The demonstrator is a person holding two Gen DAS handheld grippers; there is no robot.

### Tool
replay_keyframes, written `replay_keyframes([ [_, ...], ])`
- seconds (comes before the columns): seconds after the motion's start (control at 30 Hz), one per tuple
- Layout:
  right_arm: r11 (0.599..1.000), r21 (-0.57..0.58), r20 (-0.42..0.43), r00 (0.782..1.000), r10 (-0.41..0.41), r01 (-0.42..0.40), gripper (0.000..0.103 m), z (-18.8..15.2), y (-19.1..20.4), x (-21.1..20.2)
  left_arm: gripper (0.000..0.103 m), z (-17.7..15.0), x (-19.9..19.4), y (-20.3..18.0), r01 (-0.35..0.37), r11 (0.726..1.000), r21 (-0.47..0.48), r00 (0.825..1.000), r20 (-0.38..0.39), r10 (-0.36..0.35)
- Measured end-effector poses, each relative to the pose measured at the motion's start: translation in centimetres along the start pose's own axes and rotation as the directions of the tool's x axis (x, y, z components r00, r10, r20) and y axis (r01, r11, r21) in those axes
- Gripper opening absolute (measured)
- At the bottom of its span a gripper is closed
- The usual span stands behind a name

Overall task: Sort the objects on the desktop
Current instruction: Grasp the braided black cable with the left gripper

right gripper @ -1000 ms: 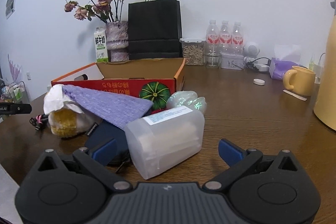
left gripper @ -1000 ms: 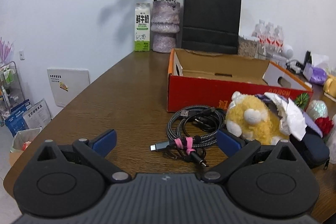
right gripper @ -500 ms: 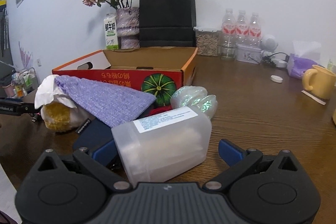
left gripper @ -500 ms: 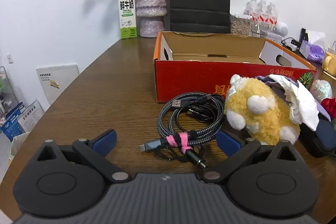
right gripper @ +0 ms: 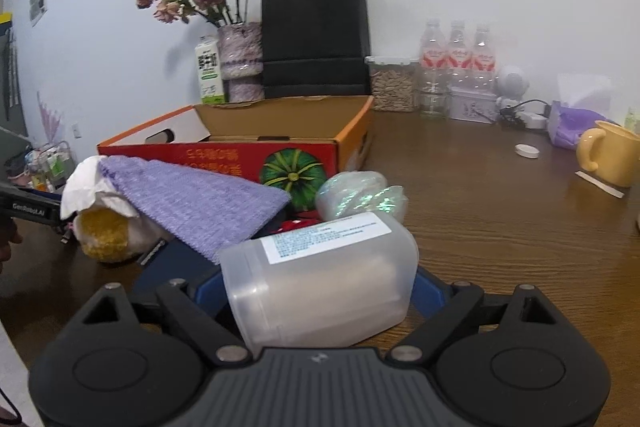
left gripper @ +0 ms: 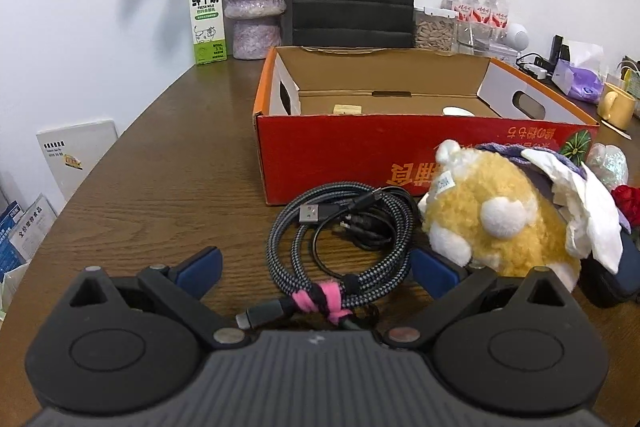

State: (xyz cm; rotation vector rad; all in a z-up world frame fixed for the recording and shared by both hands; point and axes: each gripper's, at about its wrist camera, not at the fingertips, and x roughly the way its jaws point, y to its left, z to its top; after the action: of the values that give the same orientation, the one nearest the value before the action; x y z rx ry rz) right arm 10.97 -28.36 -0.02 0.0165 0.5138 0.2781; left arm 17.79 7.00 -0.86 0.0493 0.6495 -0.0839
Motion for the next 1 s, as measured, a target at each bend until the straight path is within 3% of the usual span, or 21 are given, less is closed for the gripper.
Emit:
replay_keyframes([
  [0.4, 1.0, 0.013, 0.031, 0.999, -0.018, 0.018, 0.09, 0.5, -0.2, -0.8, 0.103, 0.4, 2.4, 0.9, 0.074, 0.997, -0.011, 0.997, -0.036, -0.074],
  [0.5, 1.0, 0.015, 0.031, 0.999, -0.02, 0.02, 0.09, 0.5, -0.1, -0.8, 0.09, 0.3, 2.2, 1.3, 0.116, 0.993, -0.018, 0.993, -0.017, -0.116],
  [0.6, 1.0, 0.017, 0.032, 0.999, -0.021, 0.021, 0.09, 0.5, -0.1, -0.9, 0.088, 0.3, 2.0, 1.4, 0.121, 0.992, -0.025, 0.993, -0.005, -0.121],
  [1.0, 0.999, 0.014, 0.062, 0.998, -0.032, 0.031, 0.09, 0.9, 0.3, -1.7, 0.084, 0.0, -1.2, 1.9, 0.045, 0.998, -0.032, 0.995, 0.095, -0.042],
])
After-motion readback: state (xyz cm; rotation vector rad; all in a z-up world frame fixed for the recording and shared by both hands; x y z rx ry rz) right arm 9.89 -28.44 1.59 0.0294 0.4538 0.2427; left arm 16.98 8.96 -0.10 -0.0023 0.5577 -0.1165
